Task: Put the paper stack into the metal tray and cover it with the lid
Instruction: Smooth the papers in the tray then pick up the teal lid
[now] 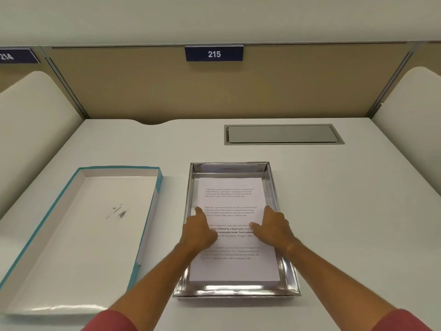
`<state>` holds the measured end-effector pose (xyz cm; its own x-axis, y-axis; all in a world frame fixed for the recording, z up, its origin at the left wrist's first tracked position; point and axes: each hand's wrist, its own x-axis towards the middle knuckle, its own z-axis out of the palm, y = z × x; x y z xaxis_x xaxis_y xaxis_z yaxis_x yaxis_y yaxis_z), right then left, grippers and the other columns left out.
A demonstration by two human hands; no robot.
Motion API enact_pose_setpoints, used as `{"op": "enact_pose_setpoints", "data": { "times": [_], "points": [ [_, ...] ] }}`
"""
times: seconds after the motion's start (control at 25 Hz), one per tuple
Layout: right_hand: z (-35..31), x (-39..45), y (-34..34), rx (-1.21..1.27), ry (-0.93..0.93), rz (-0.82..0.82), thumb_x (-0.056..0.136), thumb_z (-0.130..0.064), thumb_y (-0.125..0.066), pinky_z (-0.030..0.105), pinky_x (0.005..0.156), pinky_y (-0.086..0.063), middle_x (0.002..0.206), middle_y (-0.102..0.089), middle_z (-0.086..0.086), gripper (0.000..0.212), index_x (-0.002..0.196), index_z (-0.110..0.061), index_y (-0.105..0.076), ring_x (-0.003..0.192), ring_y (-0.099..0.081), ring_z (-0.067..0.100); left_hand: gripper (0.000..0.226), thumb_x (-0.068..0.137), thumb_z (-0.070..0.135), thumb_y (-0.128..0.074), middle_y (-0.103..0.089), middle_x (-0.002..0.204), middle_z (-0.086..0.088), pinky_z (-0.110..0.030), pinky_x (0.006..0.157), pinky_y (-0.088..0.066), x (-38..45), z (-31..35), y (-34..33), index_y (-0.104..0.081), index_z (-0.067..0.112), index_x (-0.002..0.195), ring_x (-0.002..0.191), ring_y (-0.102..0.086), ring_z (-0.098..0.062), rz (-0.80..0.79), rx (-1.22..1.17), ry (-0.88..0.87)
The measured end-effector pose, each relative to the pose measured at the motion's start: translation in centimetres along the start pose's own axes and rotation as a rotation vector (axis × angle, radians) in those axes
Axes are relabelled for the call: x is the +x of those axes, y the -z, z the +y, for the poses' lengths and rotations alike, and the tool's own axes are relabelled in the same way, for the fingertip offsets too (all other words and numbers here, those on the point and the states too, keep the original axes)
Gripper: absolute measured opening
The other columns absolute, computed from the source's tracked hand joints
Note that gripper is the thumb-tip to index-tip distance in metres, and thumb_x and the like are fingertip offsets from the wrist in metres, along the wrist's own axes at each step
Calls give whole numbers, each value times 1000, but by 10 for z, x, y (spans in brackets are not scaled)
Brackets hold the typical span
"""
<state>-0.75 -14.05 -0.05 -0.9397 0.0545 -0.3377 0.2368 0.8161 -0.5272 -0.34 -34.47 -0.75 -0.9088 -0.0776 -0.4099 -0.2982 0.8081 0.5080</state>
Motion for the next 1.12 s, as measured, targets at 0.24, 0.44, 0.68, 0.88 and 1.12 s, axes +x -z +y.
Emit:
{"op": "enact_pose_setpoints", "data": {
  "times": [0.24,0.44,0.68,0.88,1.12],
  "points": [
    [35,-51,-13,-241,150,-358,69,-54,-78,36,114,-33,154,-20,15,131,155,-20,15,144,-26,31,132,67,36,-82,-32,139,-10,-33,97,-50,-50,-30,-25,19,22,151,123,-45,-21,-191,152,-68],
    [37,-63,-18,-434,260,-319,79,-31,-77,42,116,-28,151,-12,25,124,153,-17,20,147,-6,46,135,71,33,-81,-23,143,-13,-38,107,-42,-64,-32,-33,32,25,145,131,-35,-23,-162,304,-101],
    [34,-64,-20,-486,285,-264,81,-24,-76,42,115,-30,141,-25,22,118,154,-12,16,139,-20,43,125,77,31,-77,-23,145,-17,-39,110,-38,-65,-26,-37,25,19,148,135,-31,-26,-133,395,-72],
    [32,-65,-20,-459,277,-264,81,-21,-76,38,111,-37,141,-24,20,119,153,-12,19,137,-25,38,124,77,28,-78,-22,149,-15,-39,111,-36,-62,-26,-38,23,18,149,138,-29,-27,-110,383,-75],
    [17,-38,-2,-263,76,-427,70,-40,-83,40,111,-38,151,-27,24,134,154,-14,18,140,-33,37,132,60,46,-85,-35,149,-14,-45,106,-46,-37,-18,-12,4,16,153,133,-44,-32,-169,28,-25]
  ]
}}
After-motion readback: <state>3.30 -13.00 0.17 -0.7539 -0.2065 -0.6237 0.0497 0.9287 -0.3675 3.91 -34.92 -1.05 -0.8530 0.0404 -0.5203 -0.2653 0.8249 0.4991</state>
